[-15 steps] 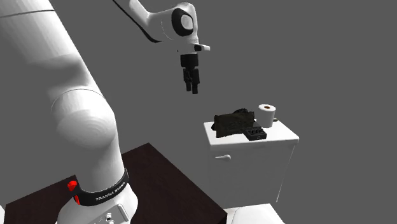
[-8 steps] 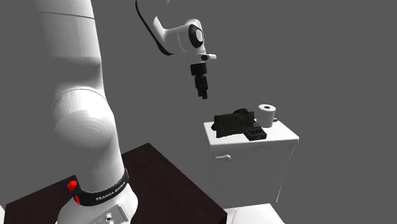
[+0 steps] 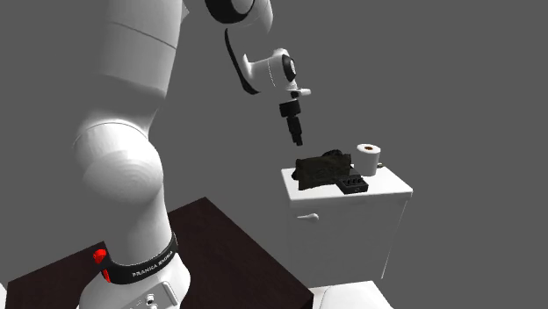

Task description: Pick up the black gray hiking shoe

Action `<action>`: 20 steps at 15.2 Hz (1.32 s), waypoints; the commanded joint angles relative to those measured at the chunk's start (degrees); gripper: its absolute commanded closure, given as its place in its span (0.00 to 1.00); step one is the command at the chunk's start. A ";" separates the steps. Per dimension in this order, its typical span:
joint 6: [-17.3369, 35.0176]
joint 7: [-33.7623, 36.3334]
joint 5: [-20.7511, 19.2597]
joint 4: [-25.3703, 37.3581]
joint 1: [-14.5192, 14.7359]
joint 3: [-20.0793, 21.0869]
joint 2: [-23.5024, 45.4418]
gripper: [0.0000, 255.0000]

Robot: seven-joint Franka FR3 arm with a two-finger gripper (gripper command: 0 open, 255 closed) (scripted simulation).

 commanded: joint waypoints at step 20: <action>-4.35 9.31 -9.81 26.98 7.67 -8.40 25.07 1.00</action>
